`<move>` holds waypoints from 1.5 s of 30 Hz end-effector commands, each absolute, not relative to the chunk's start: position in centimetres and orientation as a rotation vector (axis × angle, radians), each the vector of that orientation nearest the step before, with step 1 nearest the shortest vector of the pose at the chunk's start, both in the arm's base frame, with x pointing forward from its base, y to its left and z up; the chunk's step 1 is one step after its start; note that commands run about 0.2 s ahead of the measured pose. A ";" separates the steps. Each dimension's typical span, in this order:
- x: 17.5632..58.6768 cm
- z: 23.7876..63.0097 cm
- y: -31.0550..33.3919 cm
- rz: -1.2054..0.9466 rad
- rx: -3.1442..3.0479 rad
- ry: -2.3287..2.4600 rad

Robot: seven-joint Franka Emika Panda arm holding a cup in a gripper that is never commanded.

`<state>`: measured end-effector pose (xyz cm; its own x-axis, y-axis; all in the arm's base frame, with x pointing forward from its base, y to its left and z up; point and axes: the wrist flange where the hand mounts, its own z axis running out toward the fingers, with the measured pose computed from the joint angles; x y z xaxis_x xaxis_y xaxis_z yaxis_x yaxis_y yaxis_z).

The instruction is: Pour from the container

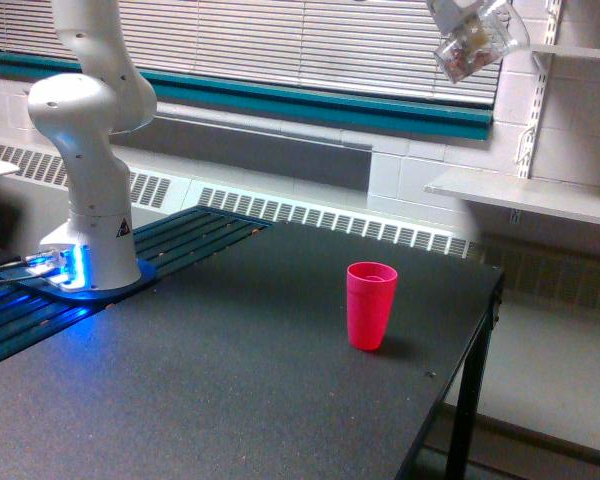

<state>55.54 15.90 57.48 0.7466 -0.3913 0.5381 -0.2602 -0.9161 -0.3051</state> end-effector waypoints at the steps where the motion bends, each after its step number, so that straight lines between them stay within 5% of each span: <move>1: 55.6 57.4 15.9 -0.912 -2.741 0.513; 28: 55.2 54.4 10.4 -0.957 -2.807 0.543; 45: 52.7 48.3 5.3 -0.883 -2.910 0.557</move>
<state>53.55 6.78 49.86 0.7538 -0.3856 0.5321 -0.3389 -0.9219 -0.1880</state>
